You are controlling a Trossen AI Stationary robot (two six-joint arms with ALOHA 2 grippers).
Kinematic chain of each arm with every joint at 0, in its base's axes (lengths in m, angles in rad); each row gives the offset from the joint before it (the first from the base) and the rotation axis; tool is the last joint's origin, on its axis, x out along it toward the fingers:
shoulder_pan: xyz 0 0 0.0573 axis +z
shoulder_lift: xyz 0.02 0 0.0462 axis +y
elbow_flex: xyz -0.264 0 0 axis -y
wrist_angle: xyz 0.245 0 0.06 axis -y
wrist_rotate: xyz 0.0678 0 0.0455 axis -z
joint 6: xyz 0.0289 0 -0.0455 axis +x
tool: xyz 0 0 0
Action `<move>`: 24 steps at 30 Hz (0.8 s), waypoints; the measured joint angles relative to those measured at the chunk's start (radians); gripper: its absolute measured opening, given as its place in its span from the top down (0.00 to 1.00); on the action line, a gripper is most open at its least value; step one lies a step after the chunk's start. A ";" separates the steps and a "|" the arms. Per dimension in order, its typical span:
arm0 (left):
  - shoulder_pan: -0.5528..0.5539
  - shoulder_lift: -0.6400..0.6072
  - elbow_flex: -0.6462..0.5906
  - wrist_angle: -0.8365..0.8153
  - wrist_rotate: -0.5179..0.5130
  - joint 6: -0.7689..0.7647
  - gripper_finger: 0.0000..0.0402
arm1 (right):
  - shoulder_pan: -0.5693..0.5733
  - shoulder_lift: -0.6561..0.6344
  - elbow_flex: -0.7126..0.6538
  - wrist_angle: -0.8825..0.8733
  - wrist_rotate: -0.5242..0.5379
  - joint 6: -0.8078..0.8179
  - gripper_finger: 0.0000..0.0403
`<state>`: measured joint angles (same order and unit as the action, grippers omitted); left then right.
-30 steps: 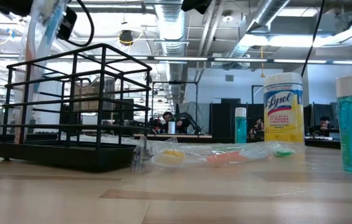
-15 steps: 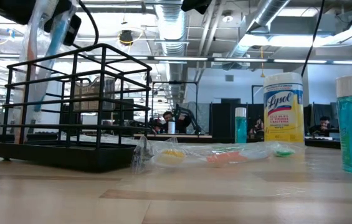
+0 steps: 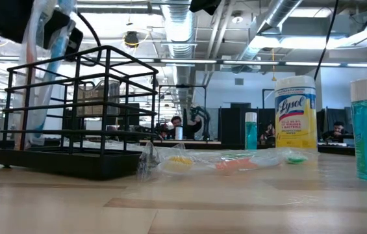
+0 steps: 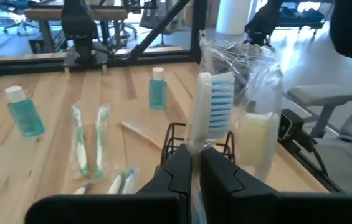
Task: Pick & Place toothbrushing station
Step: Put the blue toothbrush into the mesh organizer
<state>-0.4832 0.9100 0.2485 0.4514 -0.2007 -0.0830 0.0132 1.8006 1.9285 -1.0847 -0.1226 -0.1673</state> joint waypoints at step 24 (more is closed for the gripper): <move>0.000 0.000 -0.069 0.082 -0.028 -0.003 0.86 | 0.000 0.000 0.000 0.000 0.000 0.001 0.87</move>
<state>-0.4831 0.9100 0.1791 0.5335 -0.2291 -0.0864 0.0132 1.8008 1.9285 -1.0847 -0.1230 -0.1665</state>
